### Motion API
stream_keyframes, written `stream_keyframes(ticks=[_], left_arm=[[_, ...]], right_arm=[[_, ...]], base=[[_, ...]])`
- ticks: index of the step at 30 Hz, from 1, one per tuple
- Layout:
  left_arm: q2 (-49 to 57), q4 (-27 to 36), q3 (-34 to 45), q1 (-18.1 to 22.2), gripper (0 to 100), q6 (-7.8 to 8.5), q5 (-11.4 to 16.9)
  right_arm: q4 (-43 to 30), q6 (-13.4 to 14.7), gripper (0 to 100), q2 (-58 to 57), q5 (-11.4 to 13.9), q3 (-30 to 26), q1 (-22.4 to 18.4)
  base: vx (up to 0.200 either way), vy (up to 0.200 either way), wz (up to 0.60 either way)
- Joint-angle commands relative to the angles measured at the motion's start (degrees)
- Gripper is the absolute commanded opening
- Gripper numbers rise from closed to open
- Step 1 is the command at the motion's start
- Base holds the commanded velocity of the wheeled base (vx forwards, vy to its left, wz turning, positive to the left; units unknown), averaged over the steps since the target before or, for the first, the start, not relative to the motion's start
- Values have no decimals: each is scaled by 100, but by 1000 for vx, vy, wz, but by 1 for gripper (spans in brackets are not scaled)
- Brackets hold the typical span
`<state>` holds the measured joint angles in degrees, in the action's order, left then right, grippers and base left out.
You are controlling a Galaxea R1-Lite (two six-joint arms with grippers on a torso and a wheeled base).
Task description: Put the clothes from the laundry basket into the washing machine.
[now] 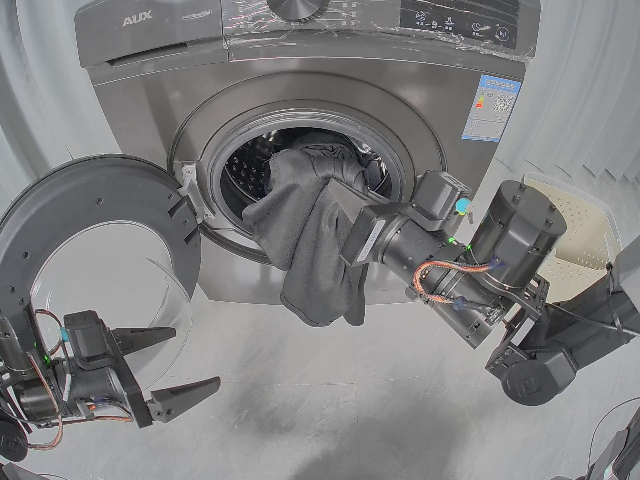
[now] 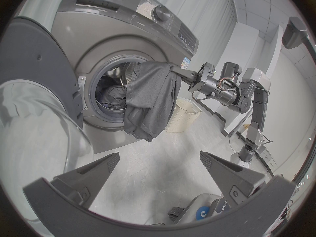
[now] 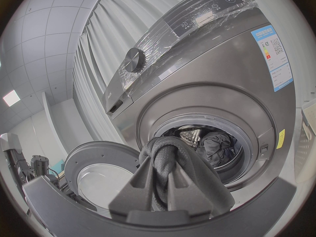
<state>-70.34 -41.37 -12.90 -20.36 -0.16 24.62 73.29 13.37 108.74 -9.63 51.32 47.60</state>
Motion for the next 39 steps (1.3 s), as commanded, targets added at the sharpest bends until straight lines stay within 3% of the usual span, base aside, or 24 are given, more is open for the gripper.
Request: stream_keyframes(ticks=[1, 8, 16, 23, 39], left_arm=[[-736, -231, -134, -74, 100, 16, 34], [-1685, -828, -538, -381, 100, -81, -2], [-2441, -1101, -1101, -495, 100, -107, -10], [-2933, -1110, -1602, -575, 100, -336, -2], [-4128, -1681, -2402, -557, 100, -353, 7]], right_arm=[[1, -1, 0, 7, -13, 53, 3], [1, -1, 0, -28, -30, 36, 74], [10, -10, 0, -63, -39, 1, 82], [10, -19, 0, -46, -39, 9, 100], [19, -19, 0, -46, -13, -17, 197]], base=[[0, 0, 0], [0, 0, 0], [0, 0, 0], [0, 0, 0], [0, 0, 0]])
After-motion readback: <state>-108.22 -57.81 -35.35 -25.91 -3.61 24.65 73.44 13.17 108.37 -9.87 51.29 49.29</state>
